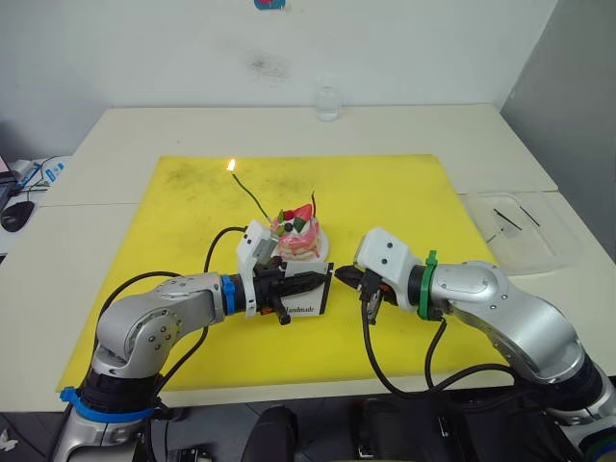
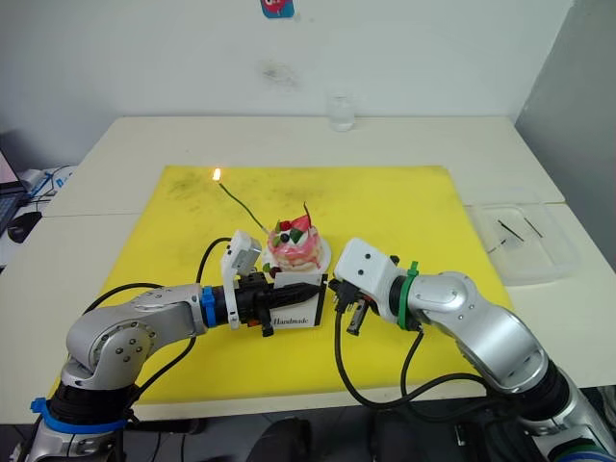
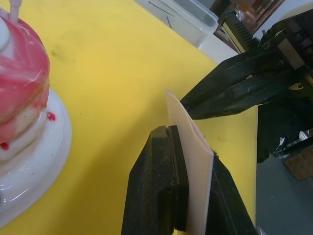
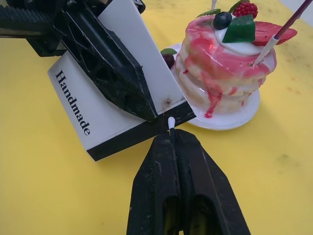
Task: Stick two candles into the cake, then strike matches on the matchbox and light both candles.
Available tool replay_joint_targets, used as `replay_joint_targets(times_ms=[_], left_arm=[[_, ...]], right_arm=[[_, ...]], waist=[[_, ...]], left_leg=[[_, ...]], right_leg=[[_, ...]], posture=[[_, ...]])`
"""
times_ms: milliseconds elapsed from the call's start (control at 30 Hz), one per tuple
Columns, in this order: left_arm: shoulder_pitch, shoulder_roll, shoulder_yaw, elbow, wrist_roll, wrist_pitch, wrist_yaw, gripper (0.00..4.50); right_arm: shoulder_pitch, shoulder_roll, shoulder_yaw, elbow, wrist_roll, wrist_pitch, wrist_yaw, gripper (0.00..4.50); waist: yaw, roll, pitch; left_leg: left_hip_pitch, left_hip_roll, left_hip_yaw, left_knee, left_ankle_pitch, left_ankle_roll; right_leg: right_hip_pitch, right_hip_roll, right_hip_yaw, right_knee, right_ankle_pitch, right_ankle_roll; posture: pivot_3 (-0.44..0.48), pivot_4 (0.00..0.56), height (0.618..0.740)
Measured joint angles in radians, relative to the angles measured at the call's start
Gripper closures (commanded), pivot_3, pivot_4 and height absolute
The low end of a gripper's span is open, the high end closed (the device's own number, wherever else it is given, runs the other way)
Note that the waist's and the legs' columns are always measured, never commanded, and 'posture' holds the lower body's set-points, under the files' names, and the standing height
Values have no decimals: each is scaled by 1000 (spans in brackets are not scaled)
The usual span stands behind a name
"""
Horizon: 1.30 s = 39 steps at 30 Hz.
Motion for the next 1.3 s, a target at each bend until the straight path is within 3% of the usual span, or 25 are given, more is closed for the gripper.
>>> replay_joint_targets(times_ms=[200,300,367,533,800,1300], left_arm=[[0,2,0,0,3,0,-6,4500],[1,13,-1,-2,16,-10,-15,4500],[18,14,-18,-27,13,-10,-35,4500],[67,49,-9,-37,12,-7,-50,4500],[27,18,6,-22,13,-9,-22,4500],[3,6,6,-10,12,2,-26,4500]], right_arm=[[0,6,1,4,-7,0,-1,4461],[-5,77,-16,45,-36,-25,-58,4461],[-42,121,-78,86,-57,-50,-116,4461],[-52,83,-204,77,-73,-73,-136,4461],[26,43,-140,-50,42,9,-25,4461],[1,-27,-11,-42,-13,-37,2,4461]], waist=[[0,0,0],[-2,0,0],[-2,0,0],[3,0,0],[0,0,0],[0,0,0]], left_leg=[[0,0,0,0,0,0],[0,0,0,0,0,0],[0,0,1,0,0,0],[0,0,0,0,0,0],[0,0,0,0,0,0],[0,0,0,0,0,0]], right_leg=[[0,0,0,0,0,0],[0,0,0,1,0,0],[0,0,1,1,0,0],[0,0,0,0,0,0],[0,0,0,1,0,0],[0,0,0,0,0,0]], posture=[[0,150,740],[0,150,740],[0,150,740],[0,150,740],[0,150,740],[0,150,740]])
